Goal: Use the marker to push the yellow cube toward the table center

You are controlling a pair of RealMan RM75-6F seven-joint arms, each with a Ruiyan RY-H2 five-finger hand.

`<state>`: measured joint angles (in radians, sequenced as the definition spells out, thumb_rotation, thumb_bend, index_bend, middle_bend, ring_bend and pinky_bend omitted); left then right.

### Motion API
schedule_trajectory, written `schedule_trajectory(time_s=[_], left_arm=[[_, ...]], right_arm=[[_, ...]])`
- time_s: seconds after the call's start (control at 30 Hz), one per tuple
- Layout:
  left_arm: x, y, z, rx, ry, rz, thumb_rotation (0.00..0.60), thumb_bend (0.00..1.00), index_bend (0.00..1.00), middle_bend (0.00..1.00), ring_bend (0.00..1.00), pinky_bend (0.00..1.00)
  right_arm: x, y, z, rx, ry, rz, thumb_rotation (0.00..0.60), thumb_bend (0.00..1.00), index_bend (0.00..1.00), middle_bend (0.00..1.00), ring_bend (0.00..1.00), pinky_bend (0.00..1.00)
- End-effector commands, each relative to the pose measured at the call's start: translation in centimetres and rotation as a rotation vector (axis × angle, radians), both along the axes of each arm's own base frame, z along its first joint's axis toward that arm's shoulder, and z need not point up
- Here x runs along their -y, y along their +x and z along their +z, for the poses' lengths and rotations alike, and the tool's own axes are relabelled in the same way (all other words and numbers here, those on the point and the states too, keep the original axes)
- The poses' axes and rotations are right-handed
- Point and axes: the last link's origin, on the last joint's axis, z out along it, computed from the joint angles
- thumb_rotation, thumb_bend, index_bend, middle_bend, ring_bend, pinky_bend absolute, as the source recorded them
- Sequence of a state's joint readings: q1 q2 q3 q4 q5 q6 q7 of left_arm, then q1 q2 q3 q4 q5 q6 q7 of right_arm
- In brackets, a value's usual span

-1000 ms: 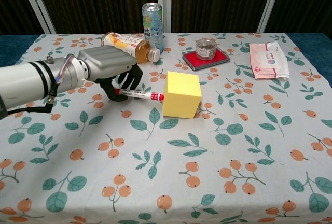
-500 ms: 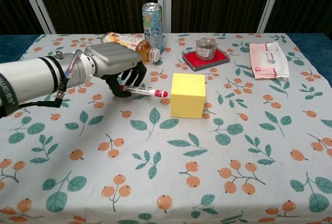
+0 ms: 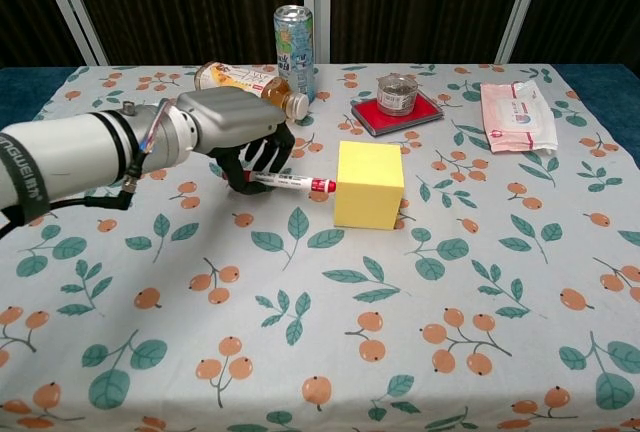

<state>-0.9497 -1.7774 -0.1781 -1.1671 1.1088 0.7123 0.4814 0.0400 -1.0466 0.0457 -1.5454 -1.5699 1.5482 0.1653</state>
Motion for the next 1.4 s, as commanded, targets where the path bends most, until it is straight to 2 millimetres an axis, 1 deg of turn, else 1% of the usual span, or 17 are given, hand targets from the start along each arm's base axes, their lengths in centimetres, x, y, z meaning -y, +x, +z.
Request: schedule_trajectory(time_s=[0.03, 0.2, 0.3, 0.4, 0.47, 0.6, 0.77, 0.8, 0.9, 1.07, 1.17, 1.23, 1.33, 1.4], left_arm=[[0.0, 1.1, -0.7, 0.001, -0.009, -0.01, 0.6, 0.49, 0.68, 0.72, 0.52, 0.6], [0.1, 2.8, -1.6, 0.021, -0.024, -0.011, 0.6, 0.49, 0.68, 0.72, 0.52, 0.6], [0.1, 3.4, -1.9, 0.026, -0.026, -0.012, 0.6, 0.49, 0.68, 0.72, 0.52, 0.6], [0.0, 3.0, -1.8, 0.019, -0.016, -0.006, 0.6, 0.49, 0.68, 0.72, 0.52, 0.6], [-0.1, 2.3, -1.3, 0.014, 0.0, 0.001, 0.6, 0.49, 0.68, 0.72, 0.52, 0.6], [-0.2, -0.3, 0.6, -0.001, 0.044, 0.021, 0.6, 0.49, 0.68, 0.72, 0.52, 0.6], [-0.2, -4.5, 3.7, -0.022, 0.112, 0.053, 0.6, 0.49, 0.67, 0.72, 0.52, 0.6], [-0.1, -5.8, 4.6, -0.035, 0.13, 0.065, 0.6, 0.49, 0.67, 0.72, 0.52, 0.6], [0.5, -8.9, 6.5, -0.064, 0.162, 0.093, 0.6, 0.49, 0.67, 0.71, 0.52, 0.6], [1.8, -13.8, 9.2, -0.095, 0.204, 0.171, 0.6, 0.49, 0.65, 0.7, 0.52, 0.59], [2.6, -15.7, 10.0, -0.096, 0.211, 0.212, 0.6, 0.49, 0.64, 0.7, 0.52, 0.59], [3.0, -16.4, 10.1, -0.09, 0.205, 0.233, 0.6, 0.49, 0.62, 0.69, 0.51, 0.59], [3.3, -16.6, 10.1, -0.088, 0.203, 0.236, 0.6, 0.49, 0.58, 0.66, 0.5, 0.58], [3.6, -16.5, 10.0, -0.09, 0.192, 0.241, 0.6, 0.49, 0.52, 0.63, 0.47, 0.55]], right_arm=[[0.0, 0.0, 0.0, 0.0, 0.002, -0.001, 0.6, 0.2, 0.0, 0.11, 0.0, 0.0], [0.0, 0.0, 0.0, -0.002, 0.002, -0.002, 0.6, 0.2, 0.0, 0.11, 0.0, 0.0], [0.0, 0.0, 0.0, -0.002, 0.001, -0.004, 0.6, 0.2, 0.0, 0.11, 0.0, 0.0], [0.0, 0.0, 0.0, -0.002, 0.0, -0.003, 0.6, 0.2, 0.0, 0.11, 0.0, 0.0], [0.0, 0.1, 0.0, -0.001, 0.0, 0.0, 0.6, 0.2, 0.0, 0.11, 0.0, 0.0], [0.1, 0.1, -0.1, -0.003, 0.006, 0.004, 0.6, 0.2, 0.0, 0.11, 0.0, 0.0], [0.3, 0.4, -0.2, -0.003, 0.012, 0.017, 0.6, 0.2, 0.0, 0.11, 0.0, 0.0], [0.4, 0.5, -0.2, -0.004, 0.012, 0.02, 0.6, 0.2, 0.0, 0.11, 0.0, 0.0], [0.4, 0.6, -0.3, -0.005, 0.015, 0.023, 0.6, 0.2, 0.0, 0.11, 0.0, 0.0], [0.5, 0.7, -0.4, -0.005, 0.019, 0.027, 0.6, 0.2, 0.0, 0.11, 0.0, 0.0], [0.6, 0.7, -0.5, -0.003, 0.022, 0.03, 0.6, 0.2, 0.0, 0.11, 0.0, 0.0], [0.6, 0.8, -0.6, -0.003, 0.025, 0.033, 0.6, 0.2, 0.0, 0.11, 0.0, 0.0], [0.6, 1.0, -0.6, -0.003, 0.025, 0.037, 0.6, 0.2, 0.0, 0.11, 0.0, 0.0], [0.6, 1.1, -0.5, -0.004, 0.022, 0.038, 0.6, 0.2, 0.0, 0.11, 0.0, 0.0]])
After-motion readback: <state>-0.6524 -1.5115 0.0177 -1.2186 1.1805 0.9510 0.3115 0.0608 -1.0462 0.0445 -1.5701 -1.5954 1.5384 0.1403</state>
